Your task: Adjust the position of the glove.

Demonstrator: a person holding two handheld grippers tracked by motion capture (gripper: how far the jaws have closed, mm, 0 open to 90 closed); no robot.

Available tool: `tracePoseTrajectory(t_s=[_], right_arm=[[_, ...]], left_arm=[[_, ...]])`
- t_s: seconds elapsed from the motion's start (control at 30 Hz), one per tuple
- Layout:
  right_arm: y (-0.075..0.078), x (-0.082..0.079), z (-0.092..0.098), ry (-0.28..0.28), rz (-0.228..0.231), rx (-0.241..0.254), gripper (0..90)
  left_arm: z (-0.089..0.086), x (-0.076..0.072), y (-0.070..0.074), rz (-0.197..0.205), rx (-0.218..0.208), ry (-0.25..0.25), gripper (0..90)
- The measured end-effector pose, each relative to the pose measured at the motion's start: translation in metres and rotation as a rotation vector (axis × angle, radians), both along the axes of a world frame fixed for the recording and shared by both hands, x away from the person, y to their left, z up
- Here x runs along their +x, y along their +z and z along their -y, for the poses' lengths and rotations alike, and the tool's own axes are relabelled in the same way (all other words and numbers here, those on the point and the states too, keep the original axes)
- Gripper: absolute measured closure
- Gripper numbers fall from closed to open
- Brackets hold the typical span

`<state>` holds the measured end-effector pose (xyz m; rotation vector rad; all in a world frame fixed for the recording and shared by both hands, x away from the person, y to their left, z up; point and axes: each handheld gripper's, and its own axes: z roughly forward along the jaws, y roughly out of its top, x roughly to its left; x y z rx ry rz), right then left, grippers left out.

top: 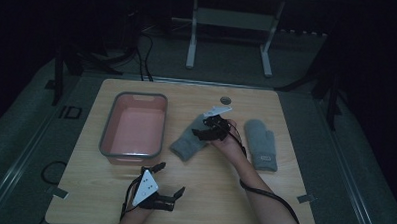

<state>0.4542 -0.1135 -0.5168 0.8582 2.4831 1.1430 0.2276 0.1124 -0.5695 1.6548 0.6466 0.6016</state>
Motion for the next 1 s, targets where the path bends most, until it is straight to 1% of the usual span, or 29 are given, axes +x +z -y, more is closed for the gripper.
tracePoseTrajectory(t_s=[0.07, 0.13, 0.23, 0.27, 0.33, 0.37, 0.4, 0.5, 0.53, 0.6, 0.67, 0.73, 0.8, 0.87, 0.9, 1.0], right_arm=[[-0.007, 0.005, -0.002, -0.014, -0.024, -0.015, 32.6], [-0.014, 0.009, -0.003, -0.024, -0.028, -0.038, 32.5], [-0.024, 0.011, -0.004, -0.029, -0.041, -0.051, 32.5], [-0.026, 0.011, -0.005, -0.031, -0.045, -0.049, 34.0], [-0.028, 0.010, -0.006, -0.019, -0.042, -0.065, 39.3], [-0.029, 0.009, -0.007, -0.012, -0.029, -0.074, 41.1], [-0.031, 0.009, -0.008, -0.015, -0.026, -0.077, 43.0], [-0.034, 0.008, -0.007, -0.024, -0.028, -0.060, 47.2], [-0.036, 0.008, -0.006, -0.022, -0.020, -0.054, 49.1], [-0.037, 0.007, -0.007, -0.025, -0.013, -0.054, 54.4], [-0.036, 0.006, -0.010, -0.017, -0.008, -0.067, 60.7], [-0.035, 0.006, -0.010, 0.000, -0.018, -0.066, 68.5], [-0.034, 0.006, -0.010, -0.002, -0.031, -0.058, 75.3], [-0.032, 0.006, -0.010, 0.000, -0.036, -0.054, 79.1], [-0.030, 0.007, -0.010, 0.001, -0.038, -0.043, 80.0], [-0.025, 0.008, -0.008, 0.006, -0.046, -0.039, 81.5]], left_arm=[[0.000, 0.000, 0.000, 0.000, 0.000, 0.001, 0.5], [0.000, 0.000, 0.000, 0.000, -0.001, 0.001, 0.5], [0.000, 0.000, 0.000, -0.001, -0.002, 0.000, 0.5], [0.000, 0.000, 0.000, -0.002, -0.002, 0.000, 0.5], [0.000, 0.000, 0.000, -0.003, -0.003, 0.001, 0.5], [0.000, 0.000, 0.000, -0.002, -0.002, 0.000, 0.5], [0.000, 0.000, 0.000, -0.002, -0.002, 0.000, 0.5], [0.000, 0.000, 0.000, -0.005, 0.002, 0.001, 0.5], [0.000, 0.001, 0.000, -0.005, 0.002, 0.001, 0.5], [0.000, 0.001, 0.000, -0.007, -0.001, 0.001, 0.5], [0.000, 0.001, 0.000, -0.008, -0.002, 0.002, 0.5], [0.000, 0.001, 0.000, -0.005, -0.002, 0.002, 0.5], [0.000, 0.000, 0.000, -0.005, 0.000, 0.001, 0.5], [0.000, 0.001, 0.000, -0.006, -0.001, 0.000, 0.5], [0.000, 0.001, 0.000, -0.007, -0.002, 0.001, 0.5], [0.000, 0.001, 0.000, -0.007, -0.003, 0.000, 0.5]])
